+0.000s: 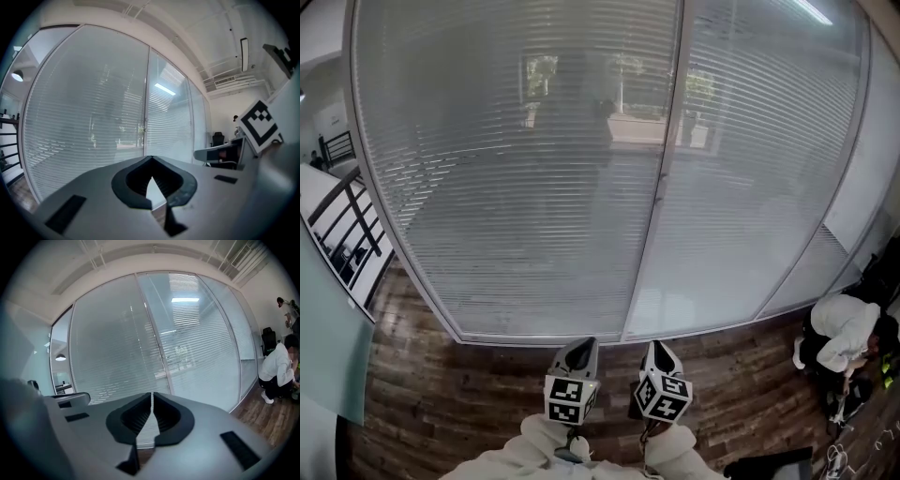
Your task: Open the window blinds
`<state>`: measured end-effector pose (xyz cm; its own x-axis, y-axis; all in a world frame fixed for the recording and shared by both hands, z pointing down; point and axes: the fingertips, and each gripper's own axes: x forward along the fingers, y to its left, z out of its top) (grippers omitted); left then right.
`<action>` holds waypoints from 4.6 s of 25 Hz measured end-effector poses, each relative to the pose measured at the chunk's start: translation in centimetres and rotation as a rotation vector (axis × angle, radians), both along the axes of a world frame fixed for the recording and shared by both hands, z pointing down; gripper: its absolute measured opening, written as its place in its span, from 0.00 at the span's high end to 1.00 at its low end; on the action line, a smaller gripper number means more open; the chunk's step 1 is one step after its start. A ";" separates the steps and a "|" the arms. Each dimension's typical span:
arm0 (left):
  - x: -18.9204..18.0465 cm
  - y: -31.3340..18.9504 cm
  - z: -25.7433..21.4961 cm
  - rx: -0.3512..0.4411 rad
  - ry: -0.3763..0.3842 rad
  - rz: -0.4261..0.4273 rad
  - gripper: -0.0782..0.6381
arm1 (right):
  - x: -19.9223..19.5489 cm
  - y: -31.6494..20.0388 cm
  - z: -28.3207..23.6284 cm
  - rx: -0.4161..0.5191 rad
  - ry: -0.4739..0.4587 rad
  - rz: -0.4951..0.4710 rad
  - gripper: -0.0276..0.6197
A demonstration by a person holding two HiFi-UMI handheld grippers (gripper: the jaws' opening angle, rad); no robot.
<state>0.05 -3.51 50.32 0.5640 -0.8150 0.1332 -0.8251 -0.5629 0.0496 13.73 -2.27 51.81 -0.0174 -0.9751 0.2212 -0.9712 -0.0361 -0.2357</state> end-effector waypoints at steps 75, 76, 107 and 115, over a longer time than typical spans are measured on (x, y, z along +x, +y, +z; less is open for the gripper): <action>2.4 -39.6 -0.1 0.018 -0.007 -0.076 0.89 | 12.5 -48.7 -16.2 0.157 -0.408 -0.041 0.76; 2.3 -39.6 -0.1 0.020 -0.008 -0.076 0.89 | 12.4 -48.8 -16.2 0.145 -0.326 -0.047 0.76; 2.0 -38.7 1.2 0.003 -0.050 -0.116 0.89 | 10.5 -48.2 -16.0 0.107 1.331 -0.119 0.76; 2.5 -39.2 1.5 0.000 -0.049 -0.109 0.89 | 10.4 -48.1 -15.7 0.130 1.609 -0.166 0.76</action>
<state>2.59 -42.71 51.82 0.4645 -0.8713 0.1588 -0.8830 -0.4694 0.0073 24.10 -50.40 36.11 0.0368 -0.9987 0.0347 -0.1939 0.0269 0.9806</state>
